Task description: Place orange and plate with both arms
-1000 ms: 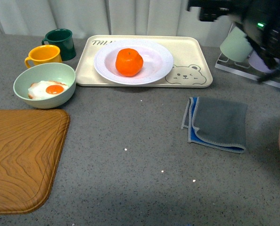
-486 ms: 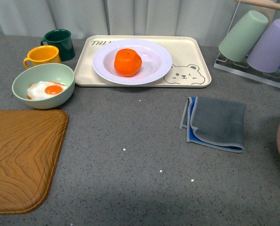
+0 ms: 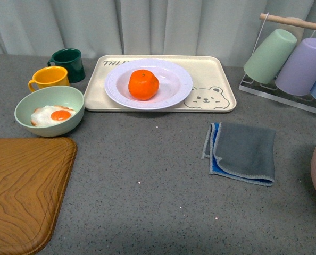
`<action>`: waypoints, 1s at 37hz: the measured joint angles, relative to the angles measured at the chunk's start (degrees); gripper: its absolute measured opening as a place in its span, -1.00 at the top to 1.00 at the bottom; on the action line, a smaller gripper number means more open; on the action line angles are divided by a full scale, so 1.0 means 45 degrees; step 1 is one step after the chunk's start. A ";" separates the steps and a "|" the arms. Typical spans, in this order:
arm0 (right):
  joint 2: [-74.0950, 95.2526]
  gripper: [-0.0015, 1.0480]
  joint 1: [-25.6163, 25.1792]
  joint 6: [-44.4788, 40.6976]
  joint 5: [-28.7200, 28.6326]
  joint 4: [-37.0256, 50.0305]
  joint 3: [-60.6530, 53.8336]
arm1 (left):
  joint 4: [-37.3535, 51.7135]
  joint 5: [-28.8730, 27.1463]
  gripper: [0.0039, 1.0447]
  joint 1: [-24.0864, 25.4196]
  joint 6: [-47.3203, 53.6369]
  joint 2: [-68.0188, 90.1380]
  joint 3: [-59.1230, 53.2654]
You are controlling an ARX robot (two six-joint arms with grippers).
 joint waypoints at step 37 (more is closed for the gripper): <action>-1.0278 0.98 -0.0024 0.0000 -0.0097 -0.8675 -0.1311 | 0.0000 0.0000 -0.88 0.0000 0.0000 0.0000 0.0000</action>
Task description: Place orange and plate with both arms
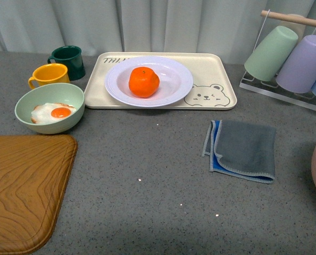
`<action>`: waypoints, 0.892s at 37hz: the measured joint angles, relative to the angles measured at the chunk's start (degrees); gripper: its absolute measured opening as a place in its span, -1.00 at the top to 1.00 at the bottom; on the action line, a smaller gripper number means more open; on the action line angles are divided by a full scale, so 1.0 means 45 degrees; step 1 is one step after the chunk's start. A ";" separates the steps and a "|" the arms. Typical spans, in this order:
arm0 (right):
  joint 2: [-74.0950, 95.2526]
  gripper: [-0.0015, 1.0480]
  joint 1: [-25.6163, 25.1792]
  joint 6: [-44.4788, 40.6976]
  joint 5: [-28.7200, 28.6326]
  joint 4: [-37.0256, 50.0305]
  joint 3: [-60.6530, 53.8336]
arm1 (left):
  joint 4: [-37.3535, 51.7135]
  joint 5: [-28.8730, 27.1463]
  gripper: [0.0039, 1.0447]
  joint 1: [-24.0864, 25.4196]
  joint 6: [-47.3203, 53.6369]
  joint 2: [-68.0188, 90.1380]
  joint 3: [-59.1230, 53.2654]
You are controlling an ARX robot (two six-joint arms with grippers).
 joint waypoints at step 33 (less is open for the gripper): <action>-0.4289 0.95 0.0000 -0.0024 -0.0039 -0.4352 0.0010 | 0.0000 0.0000 -0.88 0.0000 0.0000 0.0000 0.0000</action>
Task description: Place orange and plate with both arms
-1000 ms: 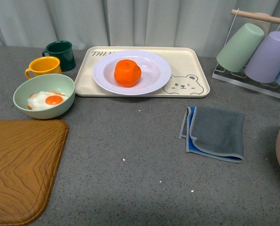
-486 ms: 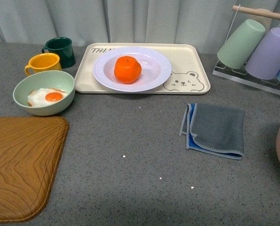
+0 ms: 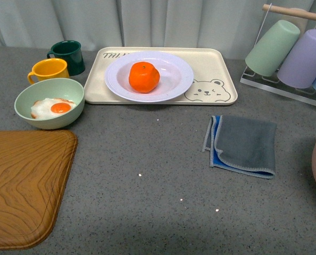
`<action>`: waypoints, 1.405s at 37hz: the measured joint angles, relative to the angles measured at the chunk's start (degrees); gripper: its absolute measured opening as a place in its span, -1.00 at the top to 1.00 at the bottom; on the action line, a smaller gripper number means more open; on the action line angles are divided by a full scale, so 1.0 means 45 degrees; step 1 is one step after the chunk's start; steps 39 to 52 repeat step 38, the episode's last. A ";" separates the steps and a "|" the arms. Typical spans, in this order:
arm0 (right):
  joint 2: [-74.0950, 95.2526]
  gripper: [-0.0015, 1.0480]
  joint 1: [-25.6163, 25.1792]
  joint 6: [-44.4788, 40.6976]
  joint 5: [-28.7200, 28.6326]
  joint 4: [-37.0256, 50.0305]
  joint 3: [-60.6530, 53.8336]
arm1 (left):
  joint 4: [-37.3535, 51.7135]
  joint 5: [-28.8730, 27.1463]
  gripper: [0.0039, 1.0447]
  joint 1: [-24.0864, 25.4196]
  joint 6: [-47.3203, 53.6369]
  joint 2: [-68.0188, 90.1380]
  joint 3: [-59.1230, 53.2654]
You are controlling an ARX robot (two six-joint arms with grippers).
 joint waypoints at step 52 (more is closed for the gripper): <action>-0.0010 -0.82 0.0000 0.0010 0.0000 0.0000 0.0000 | 0.0000 0.0000 -0.88 0.0000 0.0000 0.0000 0.0000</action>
